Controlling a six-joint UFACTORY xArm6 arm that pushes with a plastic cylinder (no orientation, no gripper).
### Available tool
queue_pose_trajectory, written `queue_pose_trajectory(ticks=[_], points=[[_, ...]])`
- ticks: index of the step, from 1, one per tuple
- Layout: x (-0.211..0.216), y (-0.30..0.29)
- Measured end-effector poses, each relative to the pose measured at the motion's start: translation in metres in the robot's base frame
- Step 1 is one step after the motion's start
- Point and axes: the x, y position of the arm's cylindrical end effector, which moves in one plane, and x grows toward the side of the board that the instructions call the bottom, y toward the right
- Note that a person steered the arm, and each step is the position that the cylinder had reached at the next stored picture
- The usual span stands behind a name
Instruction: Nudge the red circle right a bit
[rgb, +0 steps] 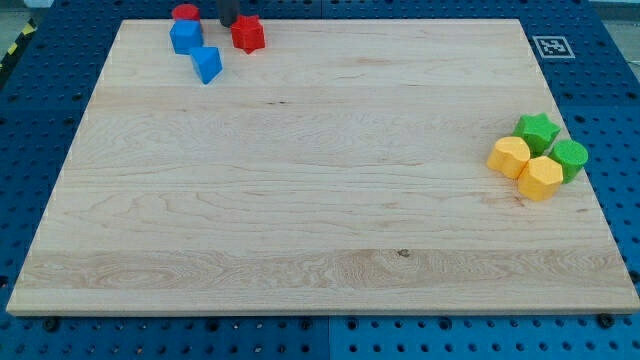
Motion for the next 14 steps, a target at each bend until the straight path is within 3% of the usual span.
queue_pose_trajectory(ticks=[2, 3, 5, 6, 7, 9, 14], points=[[0.006, 0.084], [0.07, 0.131], [0.23, 0.102], [0.215, 0.011], [0.161, -0.081], [0.002, -0.167], [0.0, -0.09]])
